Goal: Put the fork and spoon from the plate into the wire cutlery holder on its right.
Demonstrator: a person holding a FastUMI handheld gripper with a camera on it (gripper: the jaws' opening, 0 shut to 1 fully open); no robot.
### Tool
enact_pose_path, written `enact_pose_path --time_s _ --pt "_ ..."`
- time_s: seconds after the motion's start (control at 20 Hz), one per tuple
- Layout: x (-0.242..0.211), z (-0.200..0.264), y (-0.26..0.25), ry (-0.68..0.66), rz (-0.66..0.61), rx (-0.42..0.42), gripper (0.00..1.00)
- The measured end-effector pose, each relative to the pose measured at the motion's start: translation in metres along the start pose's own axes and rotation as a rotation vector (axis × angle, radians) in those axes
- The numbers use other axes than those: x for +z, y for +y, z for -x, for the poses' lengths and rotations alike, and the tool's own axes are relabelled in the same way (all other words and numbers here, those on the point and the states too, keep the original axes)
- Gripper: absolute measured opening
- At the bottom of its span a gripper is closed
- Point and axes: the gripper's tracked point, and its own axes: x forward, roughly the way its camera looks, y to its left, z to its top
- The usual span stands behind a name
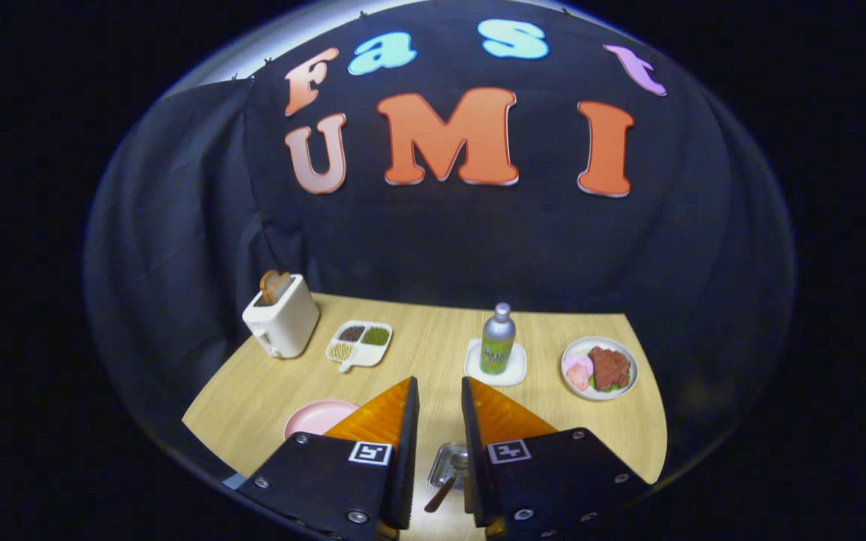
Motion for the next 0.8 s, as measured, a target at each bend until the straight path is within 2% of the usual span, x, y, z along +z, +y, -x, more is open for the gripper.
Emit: enact_pose_path --time_s 0.15,0.25,0.3,0.5,0.8 --pt "0.057 0.016 0.003 -0.218 0.050 -0.034 0.39" --pt "0.081 0.035 -0.009 -0.324 0.071 -0.099 0.52" --pt "0.090 0.041 -0.009 -0.365 0.063 -0.112 0.66" --pt "0.115 0.054 -0.009 -0.470 0.055 -0.153 0.91" --pt "0.121 0.064 -0.007 -0.529 0.031 -0.157 0.96"
